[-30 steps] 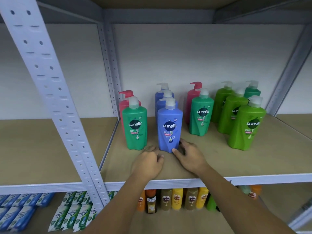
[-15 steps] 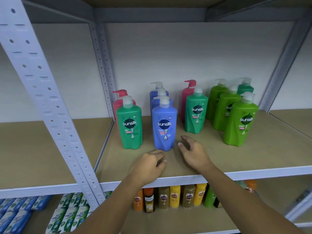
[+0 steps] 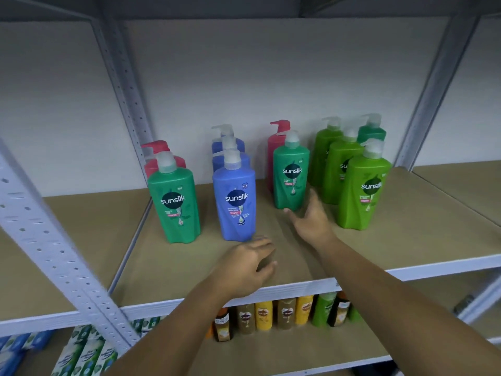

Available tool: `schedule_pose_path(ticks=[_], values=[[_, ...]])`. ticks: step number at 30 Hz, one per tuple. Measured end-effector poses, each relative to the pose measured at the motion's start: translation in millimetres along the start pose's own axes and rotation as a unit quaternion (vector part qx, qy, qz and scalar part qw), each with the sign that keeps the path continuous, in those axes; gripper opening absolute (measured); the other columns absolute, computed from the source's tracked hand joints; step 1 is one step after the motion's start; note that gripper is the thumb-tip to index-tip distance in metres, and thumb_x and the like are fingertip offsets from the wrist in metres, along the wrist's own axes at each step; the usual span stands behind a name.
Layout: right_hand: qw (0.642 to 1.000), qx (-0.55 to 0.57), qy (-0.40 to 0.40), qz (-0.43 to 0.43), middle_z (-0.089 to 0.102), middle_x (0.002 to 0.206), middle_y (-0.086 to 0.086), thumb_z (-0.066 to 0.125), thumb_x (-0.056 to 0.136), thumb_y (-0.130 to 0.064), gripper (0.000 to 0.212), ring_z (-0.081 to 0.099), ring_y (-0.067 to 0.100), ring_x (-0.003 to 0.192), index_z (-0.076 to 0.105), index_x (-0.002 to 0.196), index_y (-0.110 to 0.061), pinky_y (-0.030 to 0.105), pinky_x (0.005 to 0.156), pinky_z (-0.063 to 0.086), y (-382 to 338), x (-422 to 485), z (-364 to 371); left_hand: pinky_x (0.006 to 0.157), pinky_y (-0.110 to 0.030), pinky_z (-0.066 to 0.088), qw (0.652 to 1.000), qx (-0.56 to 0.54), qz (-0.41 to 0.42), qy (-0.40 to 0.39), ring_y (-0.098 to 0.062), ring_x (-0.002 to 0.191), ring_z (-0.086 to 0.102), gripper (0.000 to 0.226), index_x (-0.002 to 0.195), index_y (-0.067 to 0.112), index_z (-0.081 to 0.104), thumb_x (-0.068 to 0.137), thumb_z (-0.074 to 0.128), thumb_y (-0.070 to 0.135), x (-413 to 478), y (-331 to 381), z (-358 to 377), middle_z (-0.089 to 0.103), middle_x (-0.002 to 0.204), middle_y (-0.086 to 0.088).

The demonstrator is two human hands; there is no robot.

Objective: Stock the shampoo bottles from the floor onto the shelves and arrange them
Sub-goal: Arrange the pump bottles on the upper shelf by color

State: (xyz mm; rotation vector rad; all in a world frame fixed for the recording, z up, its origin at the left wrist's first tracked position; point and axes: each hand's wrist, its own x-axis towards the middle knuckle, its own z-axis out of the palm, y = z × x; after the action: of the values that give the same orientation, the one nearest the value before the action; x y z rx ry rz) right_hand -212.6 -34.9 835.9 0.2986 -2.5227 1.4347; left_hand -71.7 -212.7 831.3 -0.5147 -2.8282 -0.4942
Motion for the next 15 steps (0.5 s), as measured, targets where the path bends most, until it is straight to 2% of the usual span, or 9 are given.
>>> schedule_pose_path(ticks=[4, 9, 12, 15], values=[[0.999, 0.048, -0.018, 0.010, 0.060, 0.133, 0.002, 0.087, 0.072, -0.030, 0.087, 0.059, 0.021, 0.120, 0.036, 0.141, -0.020, 0.040, 0.103, 0.048, -3.4, 25.2, 5.4, 0.117, -0.027, 0.032, 0.999, 0.001, -0.020, -0.032, -0.012, 0.147, 0.032, 0.056, 0.149, 0.018, 0.048, 0.101, 0.048, 0.048, 15.7, 1.0, 6.5, 0.040, 0.158, 0.003], [0.998, 0.067, -0.008, 0.006, 0.061, 0.128, 0.007, 0.089, 0.071, -0.024, 0.088, 0.061, 0.027, 0.115, 0.036, 0.139, -0.010, 0.028, 0.090, 0.045, 3.8, 47.0, 12.9, 0.123, -0.029, 0.023, 0.998, 0.008, -0.045, -0.052, -0.010, 0.152, 0.022, 0.064, 0.154, 0.021, 0.039, 0.100, 0.046, 0.055, 29.0, -4.0, 15.1, 0.030, 0.164, 0.004], [0.997, 0.071, -0.011, 0.002, 0.063, 0.126, 0.006, 0.089, 0.072, -0.021, 0.084, 0.061, 0.022, 0.111, 0.037, 0.137, -0.009, 0.021, 0.083, 0.041, 3.8, 47.4, 12.2, 0.125, -0.028, 0.017, 0.997, 0.007, -0.051, -0.057, -0.009, 0.153, 0.019, 0.067, 0.156, 0.021, 0.035, 0.099, 0.044, 0.057, 32.9, -5.6, 17.9, 0.027, 0.165, 0.004], [0.998, 0.068, -0.014, -0.012, 0.065, 0.123, 0.004, 0.089, 0.071, -0.023, 0.083, 0.063, 0.022, 0.110, 0.037, 0.135, -0.012, 0.021, 0.083, 0.043, 5.2, 39.9, 10.1, 0.125, -0.024, 0.013, 0.997, 0.016, -0.047, -0.056, -0.009, 0.153, 0.019, 0.067, 0.156, 0.020, 0.035, 0.100, 0.043, 0.056, 33.6, -5.0, 19.1, 0.027, 0.165, 0.004]])
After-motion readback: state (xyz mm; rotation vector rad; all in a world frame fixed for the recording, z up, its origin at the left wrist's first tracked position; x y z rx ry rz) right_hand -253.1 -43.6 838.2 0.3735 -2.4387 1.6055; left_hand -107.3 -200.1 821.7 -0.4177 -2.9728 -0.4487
